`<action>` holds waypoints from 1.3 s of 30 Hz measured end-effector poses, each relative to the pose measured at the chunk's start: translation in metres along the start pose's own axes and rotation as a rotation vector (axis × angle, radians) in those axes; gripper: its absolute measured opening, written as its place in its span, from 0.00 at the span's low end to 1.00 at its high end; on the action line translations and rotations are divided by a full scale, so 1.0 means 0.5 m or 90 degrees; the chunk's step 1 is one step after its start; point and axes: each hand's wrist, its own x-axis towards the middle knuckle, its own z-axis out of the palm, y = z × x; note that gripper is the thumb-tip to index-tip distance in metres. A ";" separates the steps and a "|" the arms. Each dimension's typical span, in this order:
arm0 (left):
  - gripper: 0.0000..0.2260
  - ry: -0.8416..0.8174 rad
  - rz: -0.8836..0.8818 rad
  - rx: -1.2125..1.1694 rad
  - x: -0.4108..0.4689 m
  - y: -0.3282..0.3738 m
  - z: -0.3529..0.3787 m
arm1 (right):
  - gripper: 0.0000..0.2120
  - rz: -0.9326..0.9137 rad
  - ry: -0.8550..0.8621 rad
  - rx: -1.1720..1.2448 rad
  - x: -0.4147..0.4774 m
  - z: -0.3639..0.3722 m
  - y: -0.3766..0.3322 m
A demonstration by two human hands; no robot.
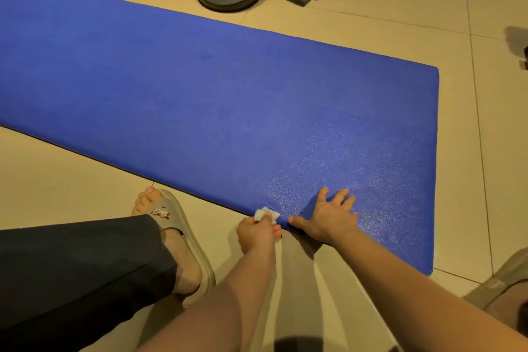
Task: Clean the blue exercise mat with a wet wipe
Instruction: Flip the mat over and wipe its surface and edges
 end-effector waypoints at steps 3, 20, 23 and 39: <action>0.01 0.011 0.017 0.016 0.027 0.050 -0.017 | 0.62 -0.008 0.019 -0.098 -0.008 0.019 -0.010; 0.08 -0.074 0.239 0.461 0.002 0.060 -0.013 | 0.62 0.008 0.054 -0.185 -0.010 0.029 -0.017; 0.07 -0.008 0.280 0.481 0.064 0.141 -0.053 | 0.62 0.009 0.060 -0.189 -0.011 0.032 -0.017; 0.10 -0.278 0.782 0.978 0.058 0.132 -0.044 | 0.62 0.019 -0.009 -0.217 0.000 0.011 -0.019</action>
